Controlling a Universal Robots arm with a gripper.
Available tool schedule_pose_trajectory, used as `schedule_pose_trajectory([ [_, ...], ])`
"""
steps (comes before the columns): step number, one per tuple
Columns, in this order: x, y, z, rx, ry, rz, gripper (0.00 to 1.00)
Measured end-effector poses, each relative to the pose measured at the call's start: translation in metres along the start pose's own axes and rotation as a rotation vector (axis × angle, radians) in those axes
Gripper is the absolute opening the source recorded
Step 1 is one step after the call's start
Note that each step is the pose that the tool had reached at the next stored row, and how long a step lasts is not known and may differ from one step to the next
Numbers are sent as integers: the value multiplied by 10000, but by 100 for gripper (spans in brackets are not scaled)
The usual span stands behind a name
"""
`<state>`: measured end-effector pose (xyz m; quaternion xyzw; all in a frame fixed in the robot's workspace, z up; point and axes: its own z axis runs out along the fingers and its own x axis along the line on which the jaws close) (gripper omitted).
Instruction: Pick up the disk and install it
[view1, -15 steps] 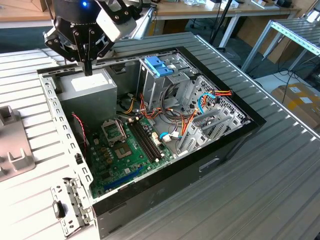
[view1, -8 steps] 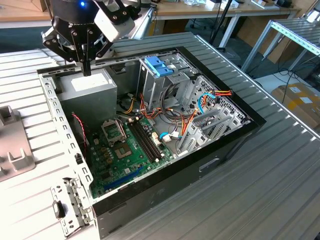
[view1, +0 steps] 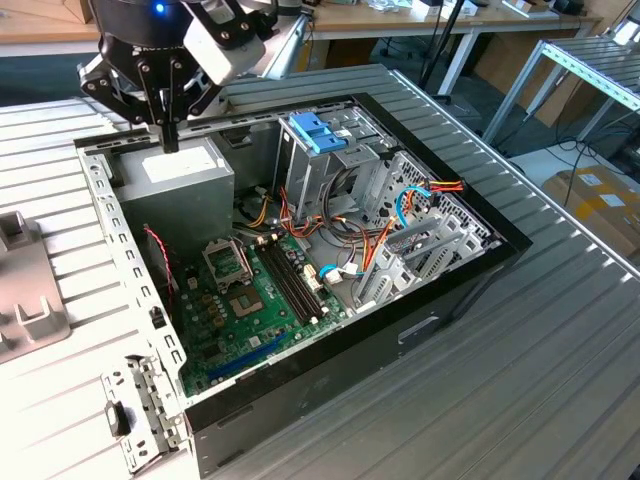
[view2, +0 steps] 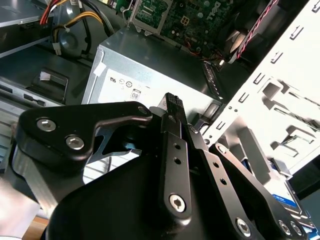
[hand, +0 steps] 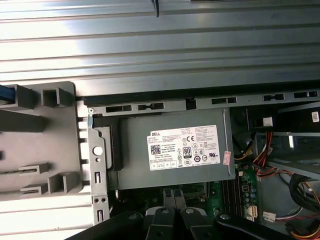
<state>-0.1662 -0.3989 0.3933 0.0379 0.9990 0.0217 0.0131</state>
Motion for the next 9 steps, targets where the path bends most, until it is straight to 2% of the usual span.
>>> schedule_pose_trajectory([
  [9,37,-3,-1,0,0,0,11],
])
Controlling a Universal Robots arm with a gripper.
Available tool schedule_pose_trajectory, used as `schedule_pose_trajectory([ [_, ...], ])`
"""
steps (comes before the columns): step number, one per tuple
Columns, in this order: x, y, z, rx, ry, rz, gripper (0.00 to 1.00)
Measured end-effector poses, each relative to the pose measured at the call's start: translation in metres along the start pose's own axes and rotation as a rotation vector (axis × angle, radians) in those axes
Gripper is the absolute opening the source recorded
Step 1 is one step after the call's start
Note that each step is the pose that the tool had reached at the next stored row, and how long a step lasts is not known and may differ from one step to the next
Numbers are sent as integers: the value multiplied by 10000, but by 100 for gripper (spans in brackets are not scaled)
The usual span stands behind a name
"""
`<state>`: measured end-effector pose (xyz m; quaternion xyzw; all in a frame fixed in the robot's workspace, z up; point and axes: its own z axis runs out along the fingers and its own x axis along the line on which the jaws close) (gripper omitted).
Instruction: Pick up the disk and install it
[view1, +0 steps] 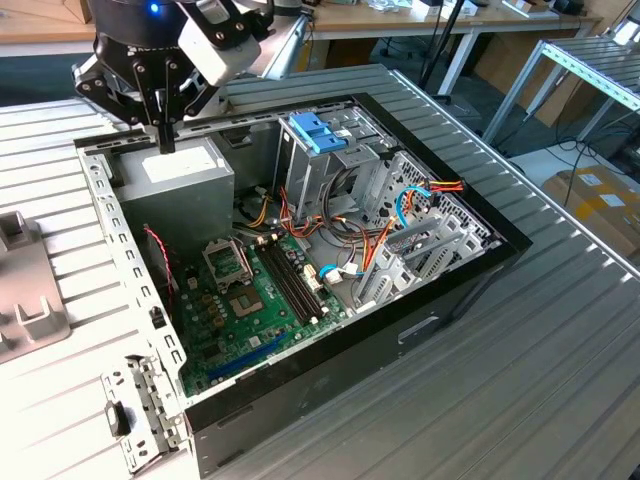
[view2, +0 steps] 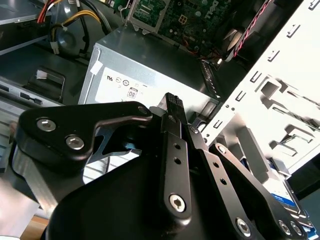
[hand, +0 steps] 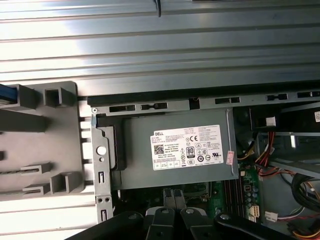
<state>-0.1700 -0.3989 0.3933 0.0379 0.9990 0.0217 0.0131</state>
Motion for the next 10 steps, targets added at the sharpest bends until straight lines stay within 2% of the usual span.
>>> schedule_pose_trajectory([
  [10,75,-6,-2,1,0,-1,11],
])
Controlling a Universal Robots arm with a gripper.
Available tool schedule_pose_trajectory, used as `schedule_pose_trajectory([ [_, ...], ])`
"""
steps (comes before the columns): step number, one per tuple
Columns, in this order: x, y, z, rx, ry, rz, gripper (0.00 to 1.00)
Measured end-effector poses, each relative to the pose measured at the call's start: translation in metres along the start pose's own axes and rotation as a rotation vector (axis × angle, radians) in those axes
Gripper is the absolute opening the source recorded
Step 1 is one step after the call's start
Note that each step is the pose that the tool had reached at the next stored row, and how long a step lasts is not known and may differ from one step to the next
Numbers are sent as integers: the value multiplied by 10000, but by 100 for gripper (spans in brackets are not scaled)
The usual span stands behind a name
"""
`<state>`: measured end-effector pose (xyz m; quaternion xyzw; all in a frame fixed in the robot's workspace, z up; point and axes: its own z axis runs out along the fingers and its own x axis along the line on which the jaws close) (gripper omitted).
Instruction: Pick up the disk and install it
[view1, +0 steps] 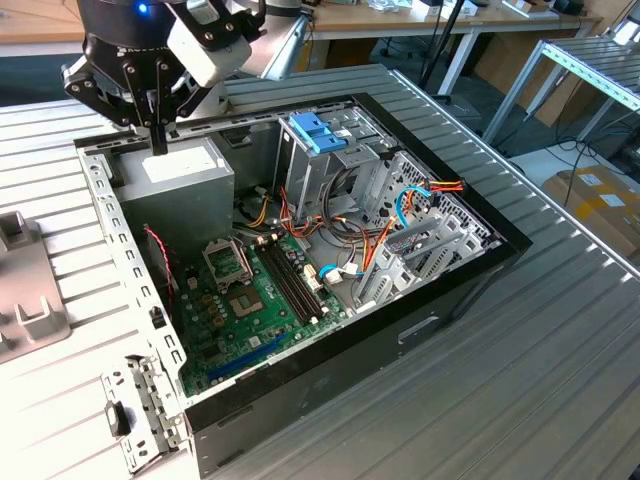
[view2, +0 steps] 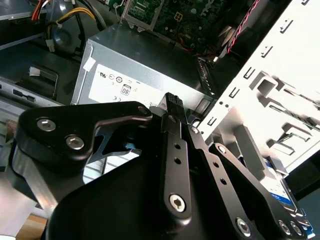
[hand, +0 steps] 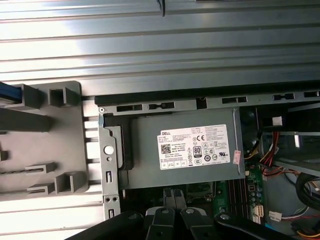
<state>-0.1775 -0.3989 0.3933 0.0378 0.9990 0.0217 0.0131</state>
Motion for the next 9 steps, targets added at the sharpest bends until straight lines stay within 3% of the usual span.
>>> schedule_pose_trajectory([
  [9,42,-3,-1,-1,0,0,11],
])
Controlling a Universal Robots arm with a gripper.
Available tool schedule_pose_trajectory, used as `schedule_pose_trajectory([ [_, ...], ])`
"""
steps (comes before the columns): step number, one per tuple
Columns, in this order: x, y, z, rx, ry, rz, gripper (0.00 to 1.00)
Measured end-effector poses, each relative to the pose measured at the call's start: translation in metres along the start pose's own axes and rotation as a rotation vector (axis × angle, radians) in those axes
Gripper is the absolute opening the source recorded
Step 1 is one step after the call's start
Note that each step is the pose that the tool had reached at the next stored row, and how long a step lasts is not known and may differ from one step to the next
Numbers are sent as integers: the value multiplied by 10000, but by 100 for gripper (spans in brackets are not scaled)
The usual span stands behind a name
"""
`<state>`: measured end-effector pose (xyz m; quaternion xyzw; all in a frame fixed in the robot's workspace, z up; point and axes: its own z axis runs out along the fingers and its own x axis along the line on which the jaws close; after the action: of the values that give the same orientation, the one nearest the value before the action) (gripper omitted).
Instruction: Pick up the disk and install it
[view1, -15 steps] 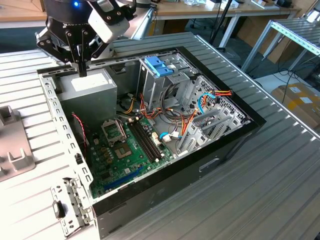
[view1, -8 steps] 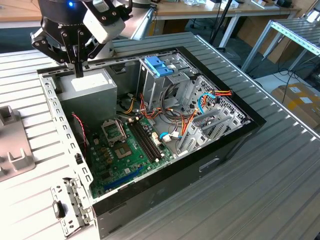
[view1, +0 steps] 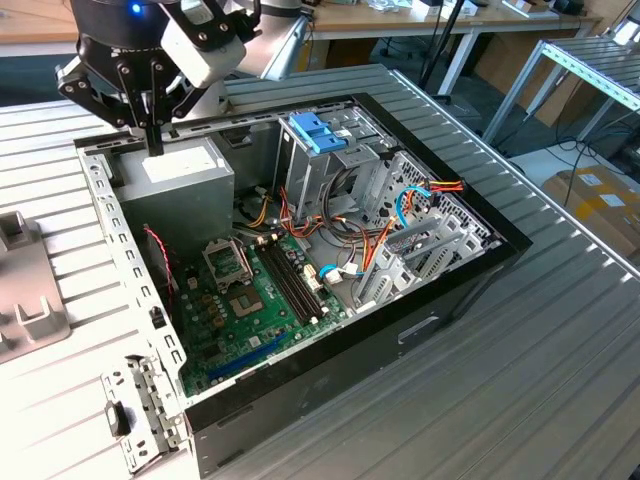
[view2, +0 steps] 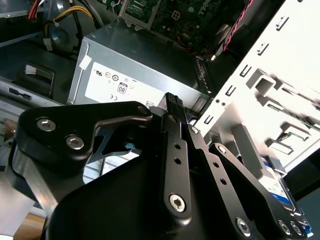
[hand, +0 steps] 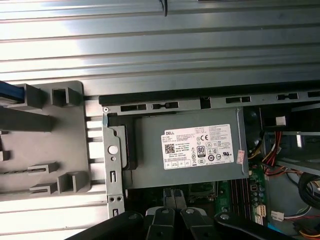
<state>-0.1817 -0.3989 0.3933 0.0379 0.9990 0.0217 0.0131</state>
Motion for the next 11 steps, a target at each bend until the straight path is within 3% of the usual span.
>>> schedule_pose_trajectory([
  [11,71,-5,-2,0,0,0,11],
])
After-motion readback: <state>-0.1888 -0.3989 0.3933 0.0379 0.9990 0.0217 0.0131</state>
